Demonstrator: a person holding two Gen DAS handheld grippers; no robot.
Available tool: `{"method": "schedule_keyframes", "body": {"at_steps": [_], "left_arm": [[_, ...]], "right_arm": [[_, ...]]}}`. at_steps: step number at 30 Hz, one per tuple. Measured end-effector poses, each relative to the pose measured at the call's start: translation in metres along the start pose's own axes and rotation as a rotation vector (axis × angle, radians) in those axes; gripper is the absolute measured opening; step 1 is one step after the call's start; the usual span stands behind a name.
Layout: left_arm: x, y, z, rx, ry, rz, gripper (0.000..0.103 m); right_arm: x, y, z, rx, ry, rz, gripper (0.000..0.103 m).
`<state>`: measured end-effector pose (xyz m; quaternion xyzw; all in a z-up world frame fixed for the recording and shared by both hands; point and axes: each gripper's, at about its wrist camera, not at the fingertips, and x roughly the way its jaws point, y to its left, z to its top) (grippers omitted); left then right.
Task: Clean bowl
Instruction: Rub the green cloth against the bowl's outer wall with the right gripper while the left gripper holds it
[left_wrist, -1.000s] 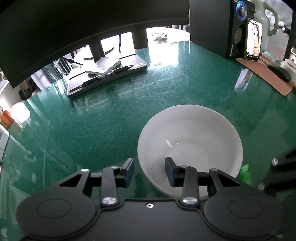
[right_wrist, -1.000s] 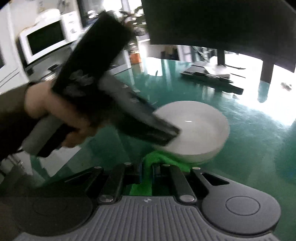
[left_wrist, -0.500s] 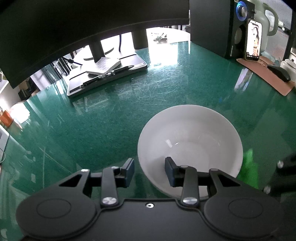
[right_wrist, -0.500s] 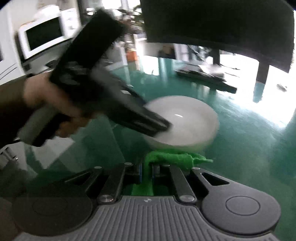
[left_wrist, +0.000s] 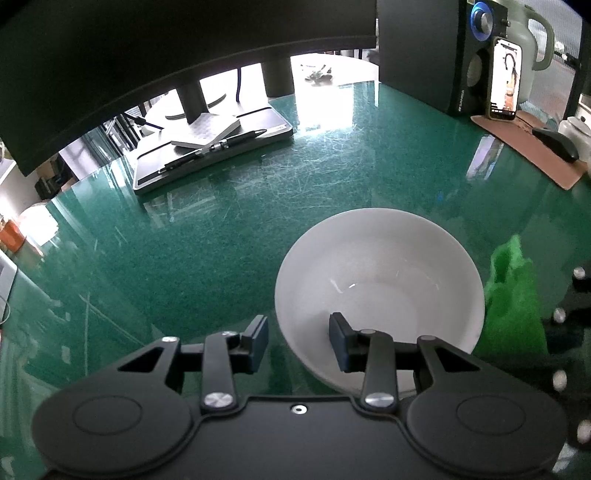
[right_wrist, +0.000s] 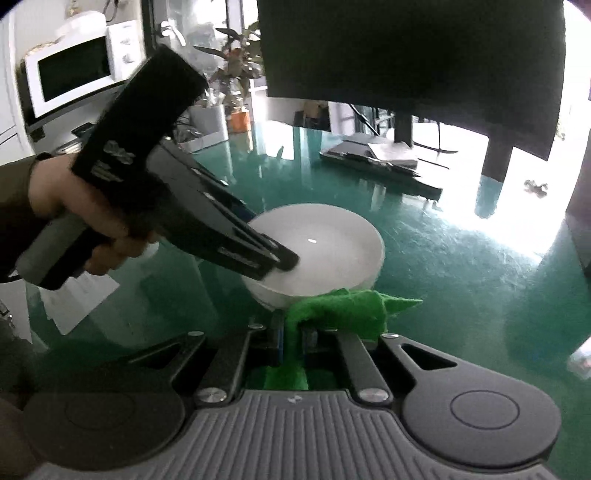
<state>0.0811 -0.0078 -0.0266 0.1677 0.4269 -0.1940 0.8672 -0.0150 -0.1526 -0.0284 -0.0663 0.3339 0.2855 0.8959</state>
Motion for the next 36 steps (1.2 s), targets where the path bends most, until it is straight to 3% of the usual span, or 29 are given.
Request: {"method": "schedule_keyframes", "body": {"at_steps": [5,10,14,19,26,30,33,36], "left_arm": [[0.0,-0.001,-0.001,0.0,0.001,0.003,0.037],[-0.001,0.0,-0.001,0.0,0.002,0.001,0.036],[0.0,0.0,0.0,-0.001,0.002,-0.002,0.036],[0.0,0.0,-0.001,-0.004,0.002,0.003,0.036],[-0.002,-0.002,-0.001,-0.001,0.005,0.014,0.037],[-0.002,0.001,-0.003,-0.008,0.006,0.003,0.037],[-0.001,0.004,-0.003,-0.02,0.008,-0.004,0.036],[-0.003,0.003,-0.004,-0.013,0.007,-0.009,0.036]], "right_arm": [[0.004,0.018,0.006,-0.056,-0.029,0.062,0.007],[0.005,0.008,0.006,-0.043,-0.019,0.07,0.004],[0.004,-0.009,0.0,-0.014,0.004,-0.012,0.005],[0.006,-0.016,0.0,0.024,0.006,-0.036,0.012],[0.015,0.014,0.003,-0.04,-0.001,0.089,0.011],[0.015,0.009,0.005,-0.045,0.0,0.115,0.004],[0.011,-0.004,0.002,-0.02,0.016,0.096,0.004],[0.006,-0.015,-0.004,0.005,0.013,0.001,0.008]]}}
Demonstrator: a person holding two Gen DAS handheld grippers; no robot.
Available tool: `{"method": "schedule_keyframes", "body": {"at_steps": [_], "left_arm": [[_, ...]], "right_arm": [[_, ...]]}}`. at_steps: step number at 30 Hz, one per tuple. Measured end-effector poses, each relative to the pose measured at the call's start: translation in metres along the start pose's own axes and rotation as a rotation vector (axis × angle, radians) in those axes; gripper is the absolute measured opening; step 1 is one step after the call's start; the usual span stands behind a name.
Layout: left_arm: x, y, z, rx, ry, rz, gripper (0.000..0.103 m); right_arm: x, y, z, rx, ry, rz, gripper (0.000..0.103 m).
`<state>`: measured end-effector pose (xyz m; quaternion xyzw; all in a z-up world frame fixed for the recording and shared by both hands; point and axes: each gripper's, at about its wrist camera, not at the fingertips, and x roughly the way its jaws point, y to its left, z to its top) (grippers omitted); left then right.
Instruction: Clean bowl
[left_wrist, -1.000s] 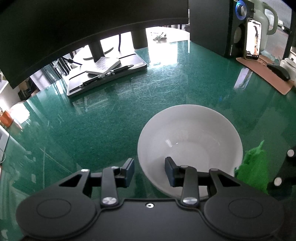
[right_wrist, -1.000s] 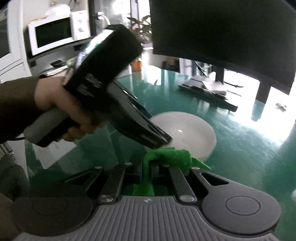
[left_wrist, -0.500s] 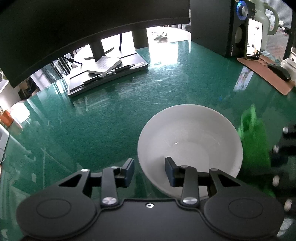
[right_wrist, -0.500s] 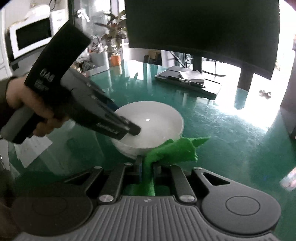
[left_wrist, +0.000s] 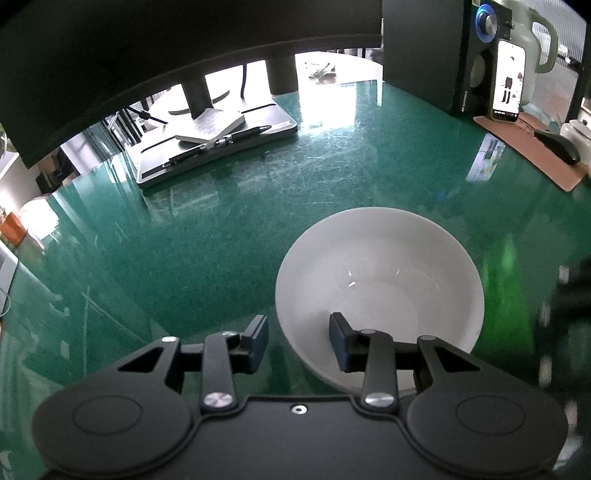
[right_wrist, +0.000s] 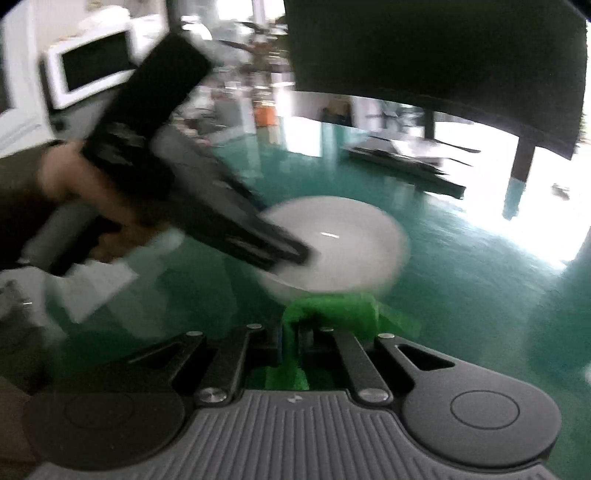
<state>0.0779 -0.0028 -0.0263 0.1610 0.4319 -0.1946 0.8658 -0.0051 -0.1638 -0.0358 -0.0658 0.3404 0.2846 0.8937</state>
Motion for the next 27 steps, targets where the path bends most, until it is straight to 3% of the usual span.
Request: {"method": "schedule_keyframes", "body": {"at_steps": [2,5,8,12,19,20,21,23,27], "left_arm": [[-0.003,-0.004,-0.002,0.027,0.002,-0.004,0.037],[-0.006,-0.005,-0.002,0.065,0.007,0.002,0.038],[-0.009,0.0,0.005,0.063,-0.004,0.005,0.047],[-0.008,0.003,0.019,0.107,0.0,-0.022,0.067],[0.018,-0.017,0.043,0.225,0.045,-0.027,0.069],[0.022,-0.018,0.043,0.222,0.053,-0.044,0.067],[0.023,-0.018,0.043,0.218,0.056,-0.053,0.051],[0.022,-0.014,0.041,0.182,0.07,-0.086,0.036],[0.014,-0.007,0.031,0.164,0.073,-0.08,0.025]], "right_arm": [[-0.003,-0.017,-0.001,0.063,-0.016,-0.049,0.008],[-0.006,-0.023,-0.004,0.085,-0.019,-0.032,0.008],[-0.003,-0.018,-0.008,0.07,-0.003,-0.008,0.008],[-0.002,-0.007,-0.017,0.069,0.006,0.037,0.008],[-0.004,0.018,-0.021,0.04,0.018,0.128,0.01],[-0.004,0.022,-0.021,0.033,0.019,0.14,0.01],[-0.004,0.026,-0.02,0.025,0.02,0.153,0.01],[-0.003,0.033,-0.019,0.013,0.019,0.177,0.01],[0.0,0.036,-0.015,0.009,0.01,0.196,0.01]]}}
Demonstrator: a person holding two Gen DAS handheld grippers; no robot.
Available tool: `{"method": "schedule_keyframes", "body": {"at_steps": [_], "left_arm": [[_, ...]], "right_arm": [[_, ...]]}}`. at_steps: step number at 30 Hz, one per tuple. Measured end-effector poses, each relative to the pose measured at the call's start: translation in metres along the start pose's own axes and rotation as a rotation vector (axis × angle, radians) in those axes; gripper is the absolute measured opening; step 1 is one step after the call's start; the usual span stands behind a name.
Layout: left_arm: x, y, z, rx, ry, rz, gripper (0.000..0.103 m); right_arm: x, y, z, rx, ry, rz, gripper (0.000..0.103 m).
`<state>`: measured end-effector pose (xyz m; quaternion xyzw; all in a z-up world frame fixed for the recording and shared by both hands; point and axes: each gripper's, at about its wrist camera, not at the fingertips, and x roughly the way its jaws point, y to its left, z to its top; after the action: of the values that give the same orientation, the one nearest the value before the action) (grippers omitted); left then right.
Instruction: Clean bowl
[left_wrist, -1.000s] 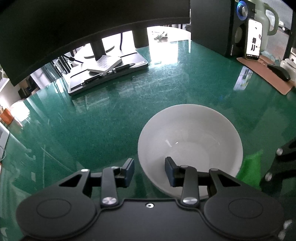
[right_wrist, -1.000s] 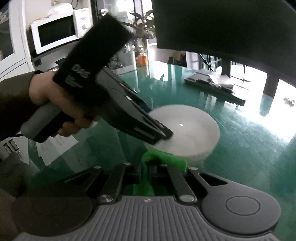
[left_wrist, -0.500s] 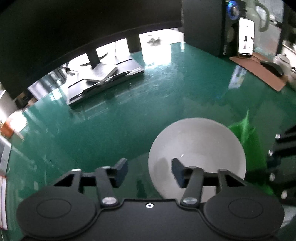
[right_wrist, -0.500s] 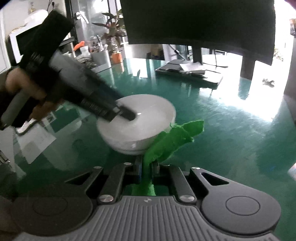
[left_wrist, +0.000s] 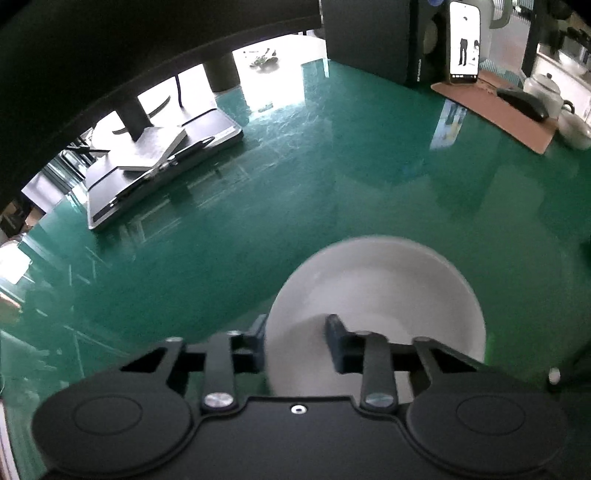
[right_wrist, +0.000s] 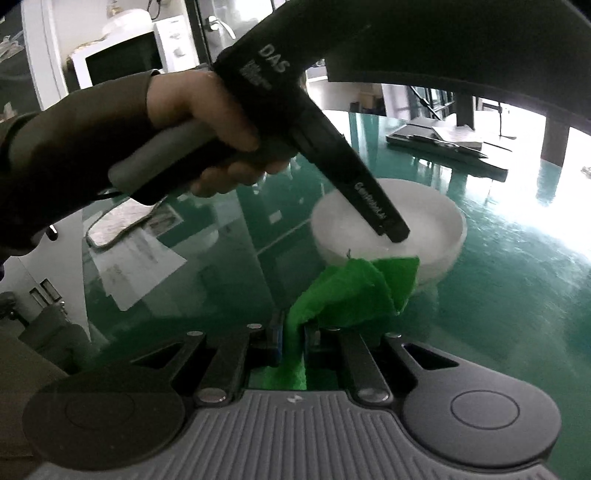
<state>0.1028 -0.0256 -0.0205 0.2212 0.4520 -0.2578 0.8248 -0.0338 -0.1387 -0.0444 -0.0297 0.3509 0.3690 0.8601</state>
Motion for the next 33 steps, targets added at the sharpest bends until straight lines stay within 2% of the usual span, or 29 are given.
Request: {"method": "schedule_keyframes", "body": {"at_steps": [5,9,13,16,18,23,26,28,29,33], "left_arm": [[-0.013,0.005,-0.027,-0.083,-0.008,-0.018,0.026],[-0.023,0.0,-0.041,-0.123,0.003,-0.019,0.027],[-0.032,0.0,-0.047,-0.151,0.0,-0.082,0.027],[-0.034,0.008,-0.042,-0.177,-0.016,-0.096,0.031],[-0.033,0.013,-0.037,-0.184,-0.021,-0.097,0.038],[-0.01,0.013,-0.012,-0.106,0.053,-0.086,0.039],[-0.003,0.004,-0.002,-0.056,0.066,-0.107,0.034],[-0.002,0.0,0.0,-0.04,0.057,-0.095,0.03],[-0.002,0.0,0.0,-0.049,0.047,-0.09,0.026],[-0.005,-0.001,-0.01,-0.092,0.018,-0.079,0.025]], "right_arm": [[-0.002,-0.014,0.003,0.032,-0.026,-0.029,0.01],[-0.017,-0.045,0.005,0.115,-0.061,-0.115,0.01],[-0.024,-0.058,0.003,0.157,-0.073,-0.18,0.011],[-0.025,-0.057,0.0,0.155,-0.068,-0.166,0.011],[-0.025,-0.052,-0.003,0.142,-0.06,-0.154,0.011],[-0.025,-0.041,-0.01,0.138,-0.053,-0.125,0.011],[-0.024,-0.034,-0.012,0.121,-0.043,-0.104,0.011],[-0.024,-0.03,-0.014,0.108,-0.036,-0.09,0.011],[-0.023,-0.027,-0.014,0.1,-0.032,-0.085,0.012],[-0.019,-0.006,-0.014,0.048,-0.023,-0.017,0.012]]}}
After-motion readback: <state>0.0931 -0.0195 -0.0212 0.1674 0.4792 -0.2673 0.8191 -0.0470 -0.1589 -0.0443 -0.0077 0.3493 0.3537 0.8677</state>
